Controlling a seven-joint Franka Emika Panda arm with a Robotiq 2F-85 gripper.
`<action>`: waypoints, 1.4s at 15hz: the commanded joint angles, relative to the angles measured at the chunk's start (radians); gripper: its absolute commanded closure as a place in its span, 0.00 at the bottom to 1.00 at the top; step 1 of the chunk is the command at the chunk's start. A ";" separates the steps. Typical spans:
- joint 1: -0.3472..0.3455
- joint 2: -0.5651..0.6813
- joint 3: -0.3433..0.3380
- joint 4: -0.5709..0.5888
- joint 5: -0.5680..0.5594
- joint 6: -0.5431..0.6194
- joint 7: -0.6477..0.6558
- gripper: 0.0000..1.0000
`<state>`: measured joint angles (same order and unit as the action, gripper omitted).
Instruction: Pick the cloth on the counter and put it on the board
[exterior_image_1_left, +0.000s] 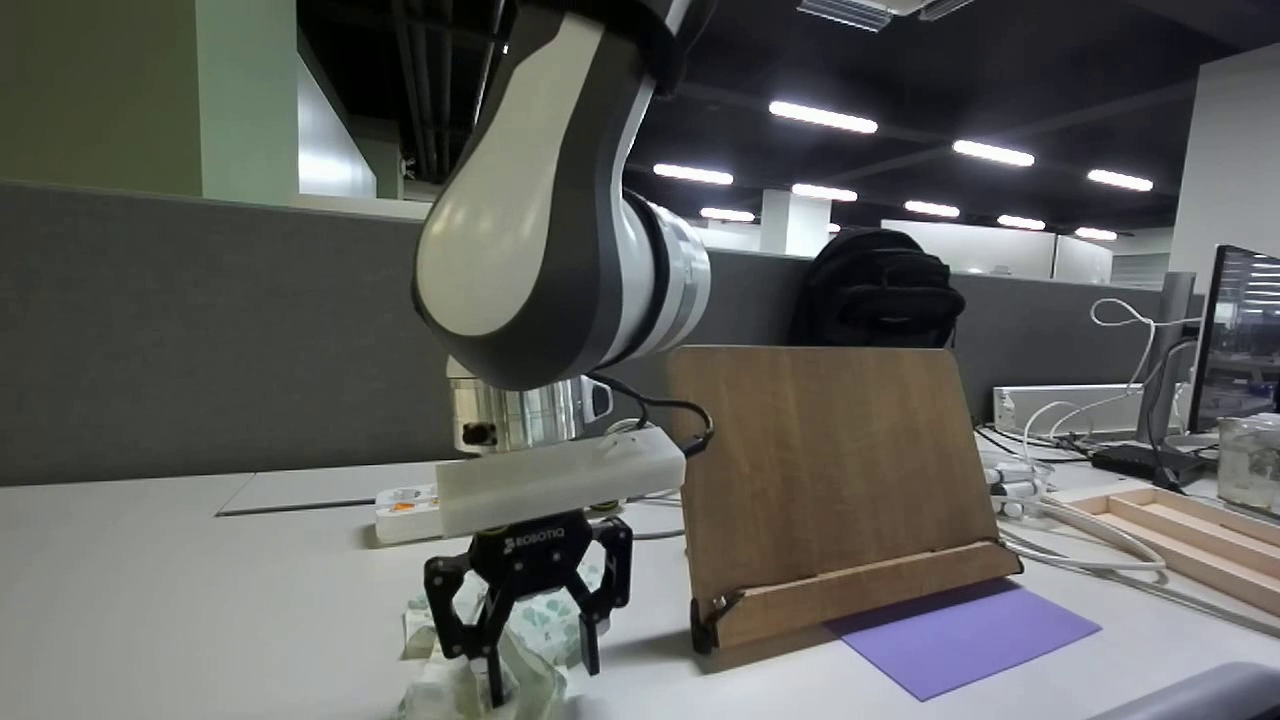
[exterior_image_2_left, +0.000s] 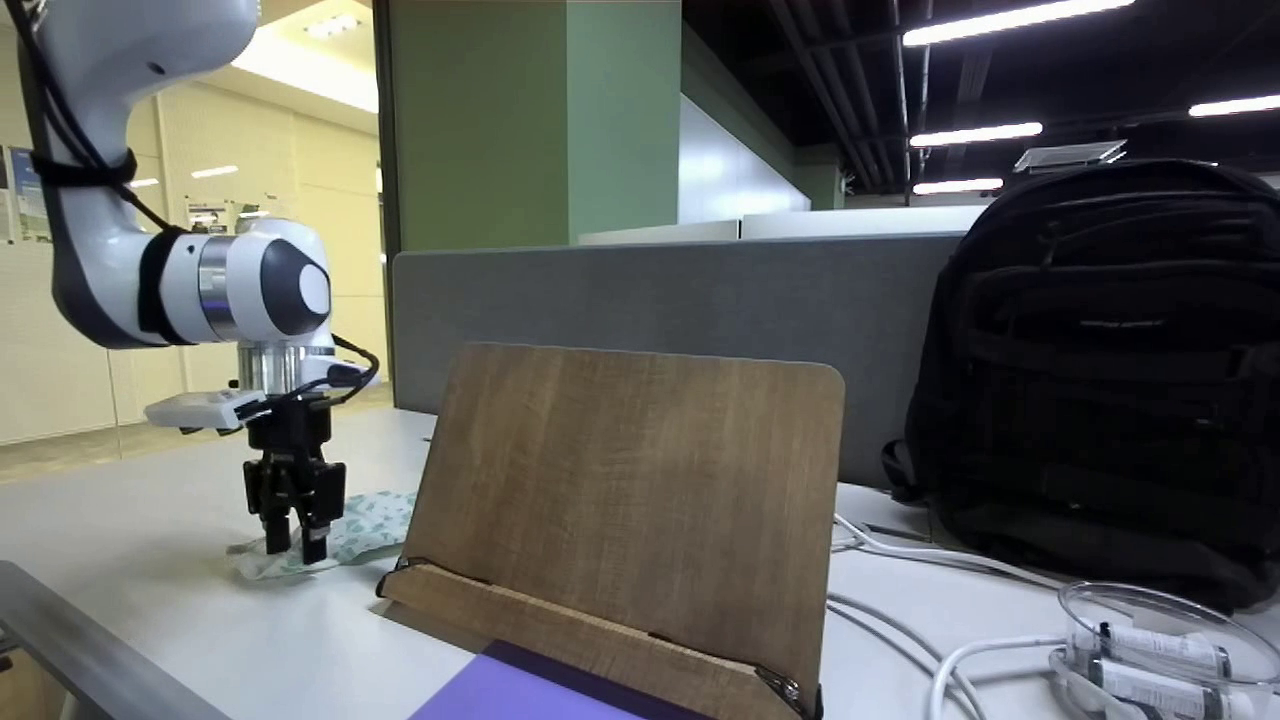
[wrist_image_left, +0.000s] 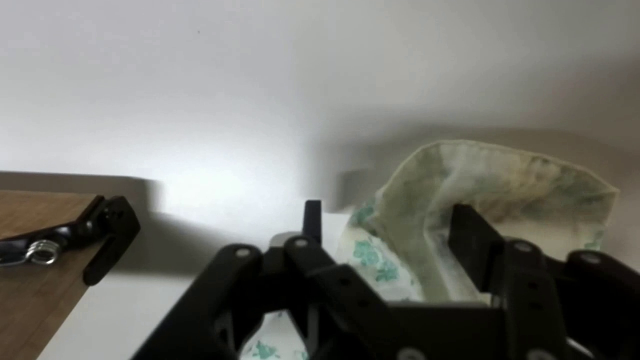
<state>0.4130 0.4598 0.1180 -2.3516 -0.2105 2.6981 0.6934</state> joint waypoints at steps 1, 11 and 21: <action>0.018 0.008 -0.023 0.021 0.044 0.022 -0.012 0.61; -0.005 -0.090 -0.042 0.049 0.134 -0.007 -0.069 1.00; -0.122 -0.340 -0.084 0.271 0.079 -0.233 -0.052 1.00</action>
<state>0.3411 0.1893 0.0338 -2.1462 -0.1160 2.5476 0.6277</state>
